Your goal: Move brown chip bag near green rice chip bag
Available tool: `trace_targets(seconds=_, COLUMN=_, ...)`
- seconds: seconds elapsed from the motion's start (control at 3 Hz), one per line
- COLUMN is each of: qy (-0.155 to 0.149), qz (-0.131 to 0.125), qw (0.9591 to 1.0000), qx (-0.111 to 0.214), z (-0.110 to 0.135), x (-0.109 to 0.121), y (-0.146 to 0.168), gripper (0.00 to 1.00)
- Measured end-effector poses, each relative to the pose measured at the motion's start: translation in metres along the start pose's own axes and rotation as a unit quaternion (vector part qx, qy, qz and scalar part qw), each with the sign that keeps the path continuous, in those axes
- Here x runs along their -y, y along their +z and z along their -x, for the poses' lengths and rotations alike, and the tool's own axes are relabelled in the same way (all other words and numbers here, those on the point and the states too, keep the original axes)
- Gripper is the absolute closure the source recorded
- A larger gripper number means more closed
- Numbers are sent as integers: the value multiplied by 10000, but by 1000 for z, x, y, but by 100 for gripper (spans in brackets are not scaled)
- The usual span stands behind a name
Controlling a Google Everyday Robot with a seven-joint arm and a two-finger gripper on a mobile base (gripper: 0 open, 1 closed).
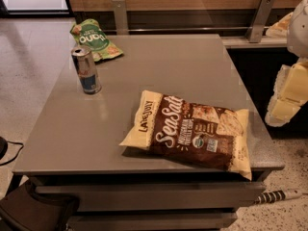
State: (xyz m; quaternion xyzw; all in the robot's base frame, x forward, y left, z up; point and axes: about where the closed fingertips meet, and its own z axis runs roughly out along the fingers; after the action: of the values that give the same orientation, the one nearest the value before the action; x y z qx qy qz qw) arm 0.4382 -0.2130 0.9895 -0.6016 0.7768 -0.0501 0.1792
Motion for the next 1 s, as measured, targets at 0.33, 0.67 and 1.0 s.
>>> trace_targets(seconds=0.33, qy=6, qz=29, qw=10000, qx=4, z=1, x=0, y=1, gripper=0)
trace_targets(seconds=0.67, qy=65, qz=329, qw=9994, qx=44, z=13, x=-3, y=14, gripper=0)
trace_targets(seconds=1.0, qy=245, qz=640, qw=9975, qx=170, z=34, x=-15, y=43, gripper=0)
